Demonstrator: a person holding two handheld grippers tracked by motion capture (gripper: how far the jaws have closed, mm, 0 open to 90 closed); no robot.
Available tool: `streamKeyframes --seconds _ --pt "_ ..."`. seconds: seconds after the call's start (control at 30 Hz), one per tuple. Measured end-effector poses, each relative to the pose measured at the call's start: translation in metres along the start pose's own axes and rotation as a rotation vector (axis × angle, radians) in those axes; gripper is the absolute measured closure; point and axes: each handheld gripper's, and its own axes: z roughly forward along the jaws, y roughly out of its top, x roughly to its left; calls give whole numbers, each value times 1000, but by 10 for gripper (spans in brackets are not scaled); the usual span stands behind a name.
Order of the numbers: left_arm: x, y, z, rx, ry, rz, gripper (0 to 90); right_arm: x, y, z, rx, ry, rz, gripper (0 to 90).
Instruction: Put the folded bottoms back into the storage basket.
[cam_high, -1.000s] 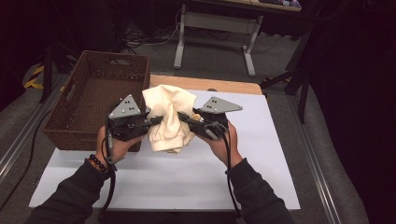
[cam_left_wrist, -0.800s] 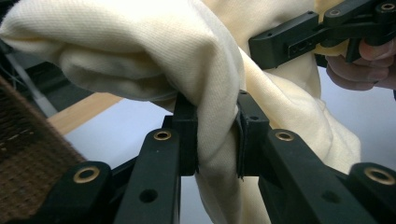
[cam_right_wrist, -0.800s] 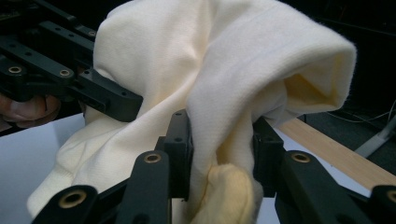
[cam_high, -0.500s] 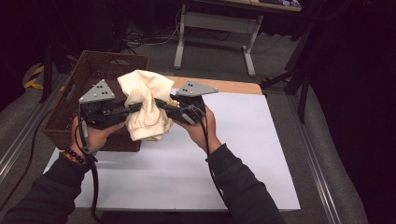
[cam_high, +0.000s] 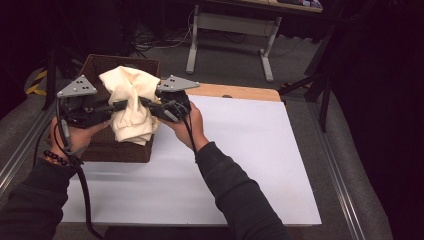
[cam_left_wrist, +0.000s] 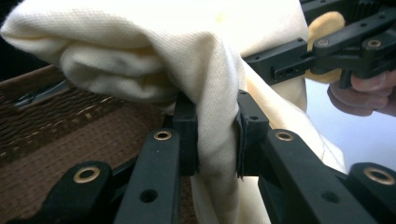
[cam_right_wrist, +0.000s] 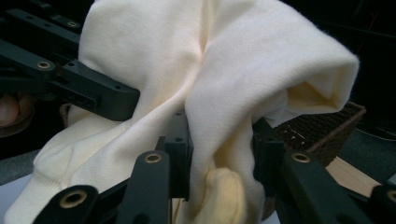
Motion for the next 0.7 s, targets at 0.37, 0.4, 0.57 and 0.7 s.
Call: streamKeyframes --seconds 0.37,0.4,0.57,0.7 --pt "39 -1 -10 73 67 0 752 6 5 53 -5 15 46 667" --pt "42 -2 -9 74 69 -2 752 6 4 57 -3 16 52 667" --pt "51 -10 2 99 61 -18 766 2 -6 73 26 7 68 666" --pt "55 -16 11 112 59 -29 767 -3 -14 80 45 -1 83 666"
